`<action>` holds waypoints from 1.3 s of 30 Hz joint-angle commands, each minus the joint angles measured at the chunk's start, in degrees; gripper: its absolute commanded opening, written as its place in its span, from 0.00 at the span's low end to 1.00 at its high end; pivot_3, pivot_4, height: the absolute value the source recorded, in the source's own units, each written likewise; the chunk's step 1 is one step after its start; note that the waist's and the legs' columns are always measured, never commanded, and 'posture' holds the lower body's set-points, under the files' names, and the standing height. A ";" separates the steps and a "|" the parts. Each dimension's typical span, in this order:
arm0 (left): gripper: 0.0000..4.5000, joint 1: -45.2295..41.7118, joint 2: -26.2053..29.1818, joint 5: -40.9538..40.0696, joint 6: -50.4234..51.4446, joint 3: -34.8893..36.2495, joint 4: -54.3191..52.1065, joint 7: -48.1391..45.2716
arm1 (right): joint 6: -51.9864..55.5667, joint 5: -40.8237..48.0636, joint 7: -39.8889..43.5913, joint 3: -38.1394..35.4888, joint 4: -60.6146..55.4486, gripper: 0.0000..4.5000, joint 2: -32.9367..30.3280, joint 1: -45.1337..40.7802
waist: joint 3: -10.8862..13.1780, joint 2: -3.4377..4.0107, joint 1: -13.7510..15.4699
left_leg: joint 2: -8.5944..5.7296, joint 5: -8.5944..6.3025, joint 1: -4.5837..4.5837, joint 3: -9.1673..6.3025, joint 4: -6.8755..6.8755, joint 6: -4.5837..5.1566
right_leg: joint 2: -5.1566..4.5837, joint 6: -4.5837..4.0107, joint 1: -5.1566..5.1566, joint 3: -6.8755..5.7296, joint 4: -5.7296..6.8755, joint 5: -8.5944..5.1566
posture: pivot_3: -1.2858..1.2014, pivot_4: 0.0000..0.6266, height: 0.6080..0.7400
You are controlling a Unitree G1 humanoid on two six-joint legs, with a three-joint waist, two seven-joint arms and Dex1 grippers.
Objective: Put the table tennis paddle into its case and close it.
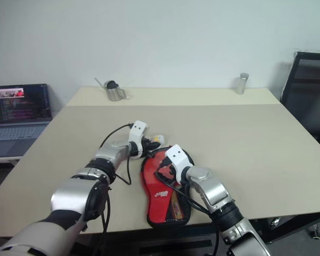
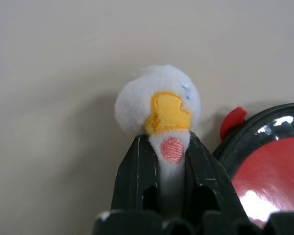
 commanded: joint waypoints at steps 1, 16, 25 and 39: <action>0.04 -1.29 1.35 2.12 -3.48 -1.82 -2.25 -1.87 | 1.13 -3.03 -0.45 2.40 5.00 1.00 -1.16 2.60 | -0.04 0.00 0.00 | 0.00 0.00 0.02 0.01 0.00 0.00 | 0.00 0.00 0.01 0.01 0.00 0.00 | 0.52 0.24 1.00; 0.04 -7.94 -7.40 10.97 -16.64 -8.97 0.55 1.41 | 2.28 -4.20 -2.01 2.25 6.04 1.00 -2.40 5.12 | -0.69 0.11 0.30 | 0.00 0.00 0.09 -0.02 0.02 0.00 | -0.02 0.00 0.11 0.00 0.01 0.00 | 0.52 0.24 1.00; 0.04 -8.49 -9.51 18.41 -21.53 -13.59 1.78 11.46 | 4.43 -4.28 -3.96 3.17 2.96 1.00 -1.78 7.74 | -1.07 0.35 0.85 | -0.05 0.00 0.10 -0.03 0.03 0.00 | -0.07 0.03 0.15 -0.03 -0.01 -0.01 | 0.52 0.24 1.00; 0.04 -8.21 -6.10 22.79 -16.61 -14.00 2.96 24.77 | 7.33 -4.41 -5.87 4.26 -1.90 1.00 -0.64 10.98 | -1.08 0.35 0.75 | -0.04 -0.01 0.09 -0.01 -0.02 0.00 | -0.09 0.04 0.13 -0.03 -0.08 -0.02 | 0.52 0.24 1.00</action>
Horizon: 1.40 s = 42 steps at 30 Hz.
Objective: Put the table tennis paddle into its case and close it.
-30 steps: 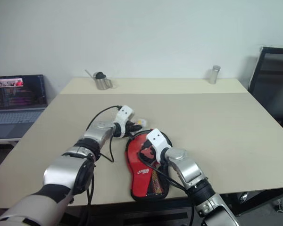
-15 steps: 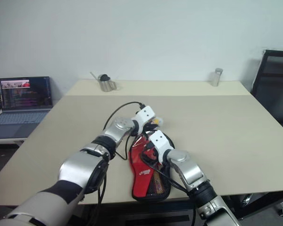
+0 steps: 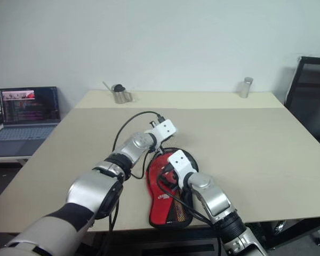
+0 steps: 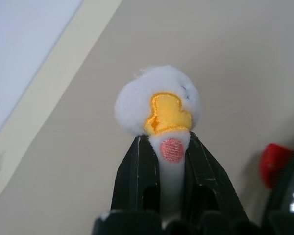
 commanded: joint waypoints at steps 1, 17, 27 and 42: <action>0.04 -2.67 0.29 0.31 0.98 0.61 -1.31 2.59 | 6.09 -2.06 -0.34 3.12 4.15 1.00 -0.56 4.43 | 0.00 0.00 -0.04 | 0.01 0.00 0.00 0.00 0.00 0.00 | 0.00 0.00 0.00 0.00 0.00 0.00 | 0.52 0.24 1.00; 0.04 -8.35 -3.86 7.92 -1.50 -5.10 -0.94 7.77 | 8.13 -2.27 -1.98 3.90 0.40 1.00 0.18 7.64 | -0.01 -0.01 -0.10 | 0.01 -0.01 -0.01 0.01 -0.04 -0.01 | 0.00 0.00 -0.02 0.00 -0.04 -0.01 | 0.52 0.24 1.00; 0.04 -12.30 -8.56 15.29 -6.91 -12.48 -0.73 11.57 | 8.82 -2.22 -2.84 4.16 -0.42 1.00 0.88 8.47 | 0.00 -0.01 -0.01 | 0.00 -0.02 -0.05 0.00 -0.05 -0.02 | -0.03 0.00 -0.05 -0.02 -0.09 -0.02 | 0.52 0.24 1.00; 0.04 -11.01 -17.05 10.50 -14.33 -9.27 -1.14 2.21 | 8.26 -2.60 -3.01 3.44 0.79 1.00 1.58 7.52 | -0.01 0.00 0.36 | -0.04 -0.02 -0.12 -0.03 -0.05 -0.01 | -0.10 -0.01 -0.07 -0.08 -0.14 -0.03 | 0.52 0.24 1.00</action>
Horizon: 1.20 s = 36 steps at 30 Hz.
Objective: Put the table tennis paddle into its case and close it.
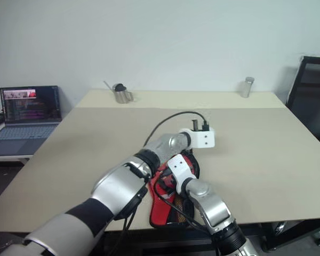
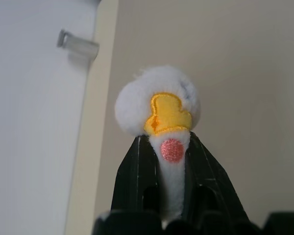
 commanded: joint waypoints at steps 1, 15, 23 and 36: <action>0.04 -2.79 -2.14 -2.56 -2.64 1.58 -4.27 -1.64 | 5.39 -1.26 0.41 2.64 7.26 1.00 -0.33 2.64 | 0.00 0.00 0.00 | 0.00 0.00 0.00 -0.01 0.00 0.00 | 0.00 0.00 0.00 -0.02 0.00 0.00 | 0.52 0.24 1.00; 0.75 0.15 0.50 -4.27 -0.55 2.38 -4.24 -8.67 | 4.26 -1.93 1.53 2.26 9.16 1.00 0.12 1.56 | -0.05 0.08 -0.84 | 0.02 0.00 0.03 0.00 0.00 0.00 | 0.03 0.00 0.01 0.00 0.02 0.00 | 0.52 0.24 1.00; 0.99 -0.10 6.04 -4.68 0.83 3.22 -4.35 -7.22 | 2.76 -2.05 2.03 1.21 11.81 1.00 0.55 -0.93 | -0.10 0.16 -1.16 | 0.09 0.00 0.11 0.01 -0.01 0.00 | 0.07 0.00 0.02 0.02 0.07 0.00 | 0.52 0.24 1.00; 0.99 1.11 19.70 -23.54 0.73 21.45 -7.22 -20.73 | 11.77 7.37 3.04 -8.38 -6.05 1.00 5.33 -2.62 | -0.06 0.15 -1.09 | 0.11 -0.01 -0.08 0.01 -0.01 -0.02 | 0.10 0.00 -0.15 0.00 0.05 0.00 | 0.52 0.24 1.00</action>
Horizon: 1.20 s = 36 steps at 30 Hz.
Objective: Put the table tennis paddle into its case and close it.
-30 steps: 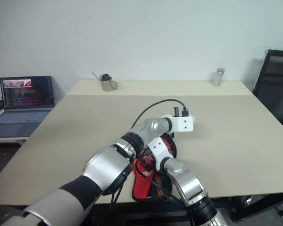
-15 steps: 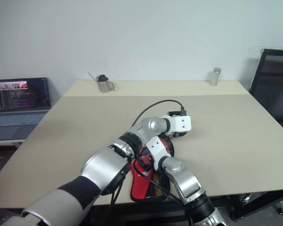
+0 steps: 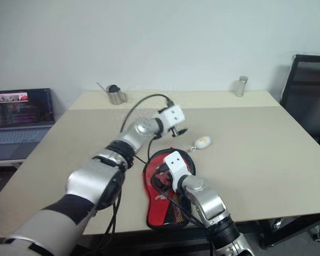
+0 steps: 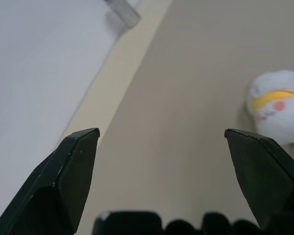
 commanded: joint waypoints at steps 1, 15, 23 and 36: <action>0.99 1.23 3.13 -7.05 -0.74 5.58 -3.56 -6.40 | 7.23 5.18 0.39 -3.59 -8.78 1.00 1.57 0.42 | 0.01 0.01 0.02 | 0.00 0.00 -0.10 0.00 0.00 0.00 | 0.01 0.00 -0.09 0.00 0.00 0.00 | 0.52 0.24 1.00; 0.99 17.97 3.94 -20.75 9.05 7.47 -18.83 -42.10 | 27.40 24.37 11.00 -20.53 -36.28 1.00 -20.29 -1.77 | 0.10 -0.05 0.43 | -0.11 -0.02 -0.29 -0.04 0.06 -0.01 | -0.05 -0.02 -0.17 -0.01 -0.06 0.00 | 0.52 0.24 1.00; 0.99 23.36 4.94 -19.31 11.29 2.10 -26.88 -45.78 | 18.71 25.32 19.70 -19.90 -31.83 1.00 -39.39 -2.99 | 0.14 -0.03 0.03 | 0.03 -0.03 -0.24 -0.02 -0.01 0.01 | 0.10 -0.13 -0.22 0.03 -0.01 -0.07 | 0.52 0.24 1.00; 0.99 26.22 4.94 -18.21 10.03 -1.33 -25.79 -40.58 | -27.73 -4.89 24.01 4.68 14.48 1.00 -39.40 -20.57 | 0.18 -0.07 0.09 | 0.01 -0.04 -0.29 0.08 0.03 0.03 | 0.19 -0.10 -0.31 0.13 -0.02 -0.06 | 0.52 0.24 1.00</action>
